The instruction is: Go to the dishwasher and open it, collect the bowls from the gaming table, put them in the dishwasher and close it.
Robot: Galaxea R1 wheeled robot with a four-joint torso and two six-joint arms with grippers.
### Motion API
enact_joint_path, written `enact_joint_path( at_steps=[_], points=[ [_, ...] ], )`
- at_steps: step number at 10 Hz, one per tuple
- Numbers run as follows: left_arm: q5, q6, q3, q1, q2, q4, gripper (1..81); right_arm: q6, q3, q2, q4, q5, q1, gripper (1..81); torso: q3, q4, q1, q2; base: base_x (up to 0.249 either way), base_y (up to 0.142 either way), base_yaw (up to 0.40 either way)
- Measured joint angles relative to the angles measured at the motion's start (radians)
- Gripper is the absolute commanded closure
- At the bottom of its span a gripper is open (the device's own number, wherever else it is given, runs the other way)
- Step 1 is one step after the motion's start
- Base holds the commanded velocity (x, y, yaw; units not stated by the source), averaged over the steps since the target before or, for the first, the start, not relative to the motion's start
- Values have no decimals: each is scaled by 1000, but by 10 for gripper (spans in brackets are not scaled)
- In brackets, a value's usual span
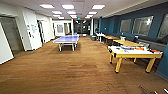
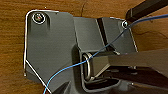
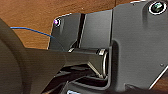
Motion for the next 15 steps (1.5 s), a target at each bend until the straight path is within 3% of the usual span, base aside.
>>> enact_joint_path(
  at_steps=[15],
  points=[
    [-3, 0, -1, -3, 7, 0, 10, 0, 0, 2, 0, 9, -6, 10, 0, 0, 1, 0, 238, 0, 0]
  ],
)
